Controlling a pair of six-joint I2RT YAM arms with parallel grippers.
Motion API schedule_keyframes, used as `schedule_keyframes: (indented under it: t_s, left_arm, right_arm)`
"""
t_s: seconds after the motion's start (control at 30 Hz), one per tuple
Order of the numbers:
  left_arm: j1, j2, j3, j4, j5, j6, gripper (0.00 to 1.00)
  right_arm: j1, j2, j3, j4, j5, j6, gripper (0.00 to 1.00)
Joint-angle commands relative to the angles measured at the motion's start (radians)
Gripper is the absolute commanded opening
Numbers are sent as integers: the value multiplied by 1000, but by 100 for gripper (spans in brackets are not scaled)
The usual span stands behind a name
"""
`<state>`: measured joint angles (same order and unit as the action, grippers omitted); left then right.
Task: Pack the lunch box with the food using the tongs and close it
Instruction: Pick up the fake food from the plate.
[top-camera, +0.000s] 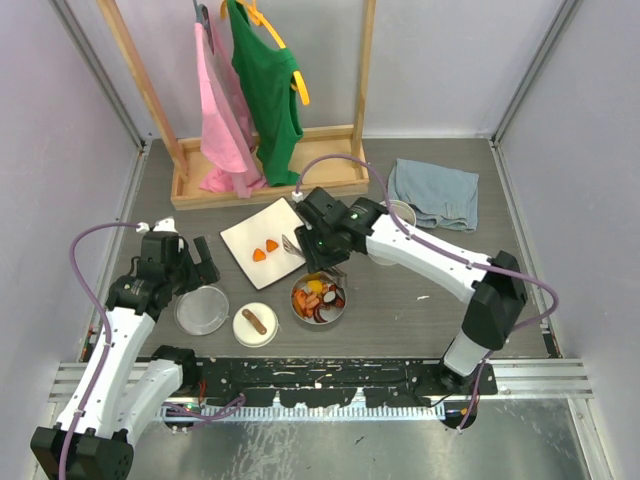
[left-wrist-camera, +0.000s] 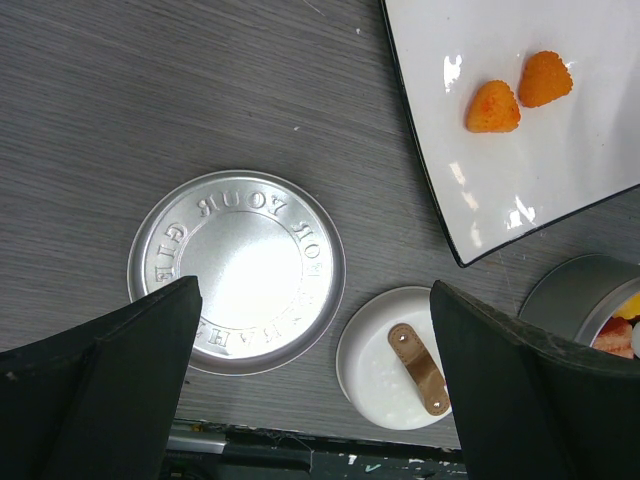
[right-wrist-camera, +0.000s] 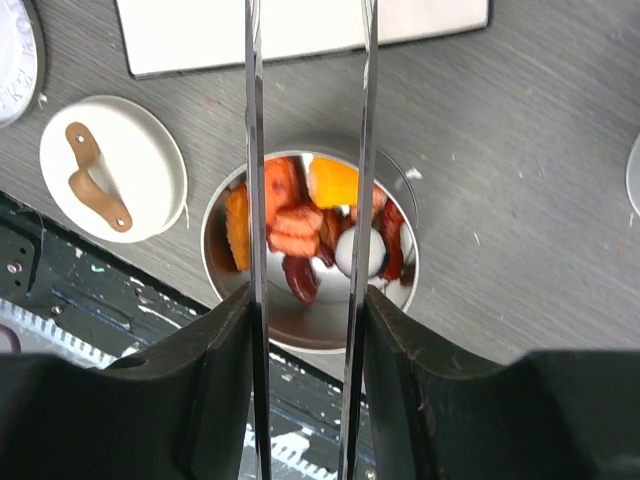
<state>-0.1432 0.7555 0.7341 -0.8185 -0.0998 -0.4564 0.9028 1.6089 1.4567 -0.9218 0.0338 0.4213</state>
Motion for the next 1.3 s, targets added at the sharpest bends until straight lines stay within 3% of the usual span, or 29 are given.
schedule_keyframes:
  t_s: [0.0,0.43,1.27]
  left_arm:
    - [3,-11,4,44,5,4,98]
    - [4,-13,2,45,5,5,98]
    - [4,-8,2,46,8,5,98]
  right_arm:
    - [32,74,132,8,33,-51,48]
    - [101,342,395,-94,161,-118,48]
    - [101,438,433,-82,164,-141,50]
